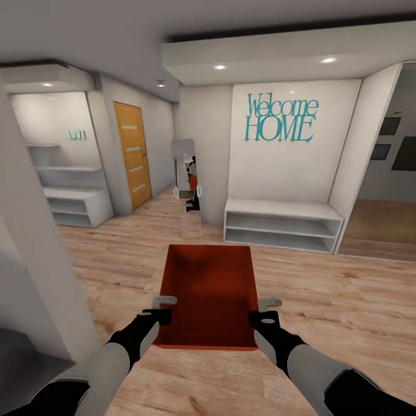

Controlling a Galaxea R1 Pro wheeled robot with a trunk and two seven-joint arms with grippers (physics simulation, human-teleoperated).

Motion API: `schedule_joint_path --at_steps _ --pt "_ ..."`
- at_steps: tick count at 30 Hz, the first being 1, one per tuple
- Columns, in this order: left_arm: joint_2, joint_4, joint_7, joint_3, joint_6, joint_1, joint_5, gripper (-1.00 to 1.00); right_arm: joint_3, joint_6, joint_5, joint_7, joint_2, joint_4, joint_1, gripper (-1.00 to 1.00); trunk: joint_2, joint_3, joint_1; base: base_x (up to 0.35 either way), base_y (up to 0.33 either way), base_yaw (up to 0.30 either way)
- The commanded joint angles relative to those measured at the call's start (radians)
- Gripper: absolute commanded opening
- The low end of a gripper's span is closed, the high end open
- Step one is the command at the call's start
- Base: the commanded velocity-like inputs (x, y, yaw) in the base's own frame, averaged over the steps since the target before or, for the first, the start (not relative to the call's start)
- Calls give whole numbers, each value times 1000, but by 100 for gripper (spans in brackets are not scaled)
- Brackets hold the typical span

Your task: Move the two storage containers from the living room to the garage. In the garage, place one container on the floor and stack the other container on top of it (either order is fine).

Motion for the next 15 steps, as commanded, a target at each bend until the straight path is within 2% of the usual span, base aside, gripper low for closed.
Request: schedule_joint_path --at_steps 1,15 --pt "0 -1 11 18 8 0 -18 -100 -34 5 8 37 -1 -6 -2 -100 -2 -2 1 322 0 0" --pt "1 0 11 18 8 0 -18 -100 -34 5 8 39 -1 -6 -2 -100 -2 -2 1 322 0 0"
